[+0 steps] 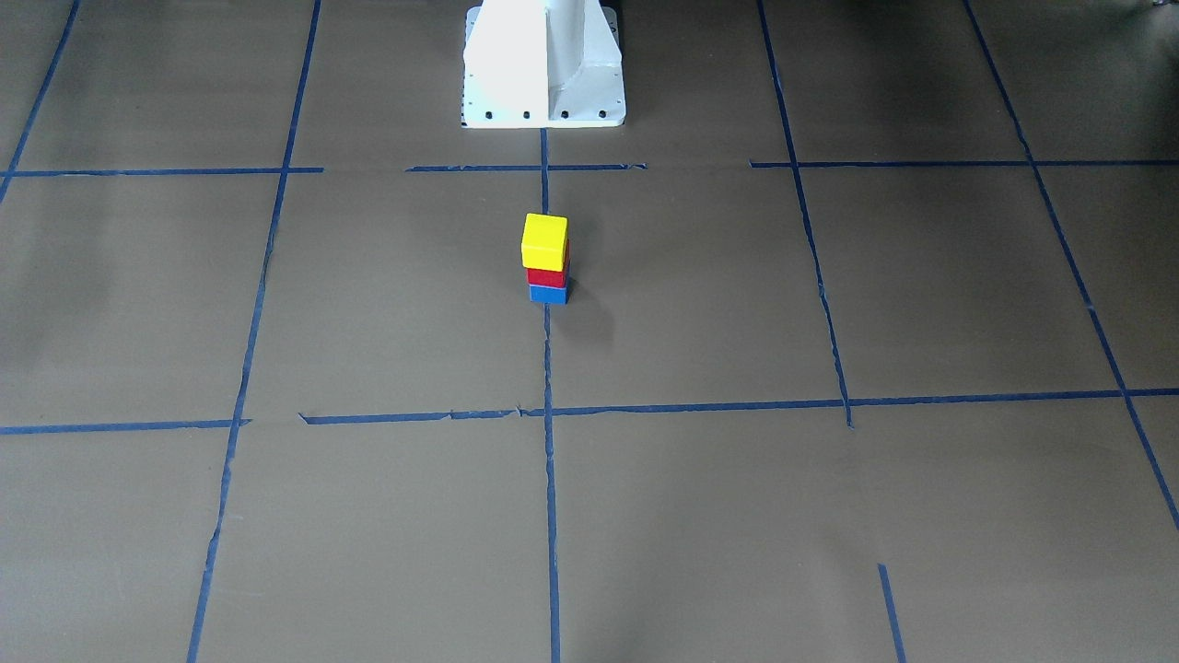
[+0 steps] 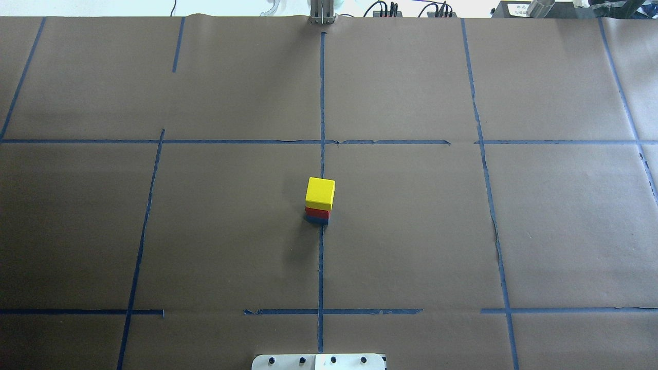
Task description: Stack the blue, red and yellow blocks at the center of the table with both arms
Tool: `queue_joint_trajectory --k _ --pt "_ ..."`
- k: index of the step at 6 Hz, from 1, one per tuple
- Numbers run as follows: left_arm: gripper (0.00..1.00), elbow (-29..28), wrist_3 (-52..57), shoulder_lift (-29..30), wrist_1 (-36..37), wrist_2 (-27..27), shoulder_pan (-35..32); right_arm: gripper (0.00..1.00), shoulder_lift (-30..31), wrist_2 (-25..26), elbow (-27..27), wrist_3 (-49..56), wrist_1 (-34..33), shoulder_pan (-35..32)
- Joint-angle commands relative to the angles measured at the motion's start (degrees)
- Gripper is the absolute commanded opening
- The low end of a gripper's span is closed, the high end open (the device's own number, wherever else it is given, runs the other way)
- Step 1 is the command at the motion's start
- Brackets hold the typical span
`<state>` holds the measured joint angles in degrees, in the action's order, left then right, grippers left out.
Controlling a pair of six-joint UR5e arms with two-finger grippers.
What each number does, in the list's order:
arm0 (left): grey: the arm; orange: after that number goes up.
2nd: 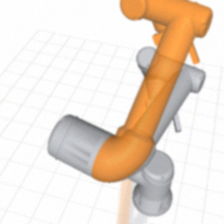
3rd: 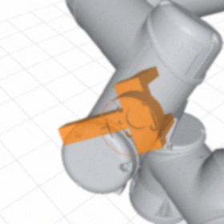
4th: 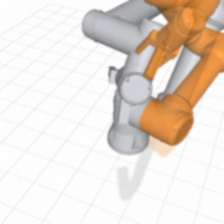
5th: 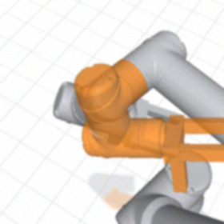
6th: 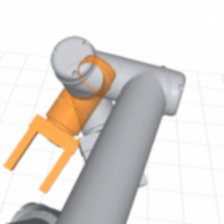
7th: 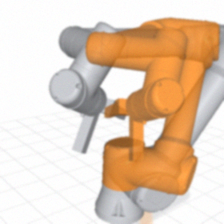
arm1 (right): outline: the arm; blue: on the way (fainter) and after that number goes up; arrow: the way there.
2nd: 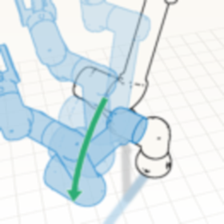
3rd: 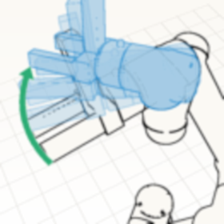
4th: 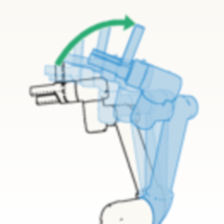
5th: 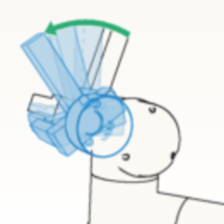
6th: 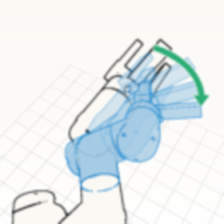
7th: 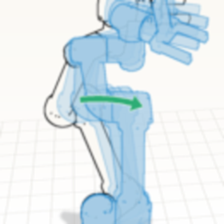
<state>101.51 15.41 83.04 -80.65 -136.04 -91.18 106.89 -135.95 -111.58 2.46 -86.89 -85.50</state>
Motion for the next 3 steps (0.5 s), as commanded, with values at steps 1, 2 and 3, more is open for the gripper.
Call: queue_joint_trajectory --k 1,2,3 --pt "1.00 -2.89 -4.73 0.64 -0.30 0.07 0.21 1.00 -0.01 0.33 0.14 0.26 -0.12 -0.02" --pt "1.00 -1.85 -5.64 -0.23 -0.65 0.08 0.04 1.00 -0.01 0.34 0.22 0.35 -0.73 -0.02" --pt "1.00 -2.88 -5.74 -0.68 -1.95 -0.10 0.03 1.00 0.68 0.34 0.23 0.35 -0.82 -0.02"
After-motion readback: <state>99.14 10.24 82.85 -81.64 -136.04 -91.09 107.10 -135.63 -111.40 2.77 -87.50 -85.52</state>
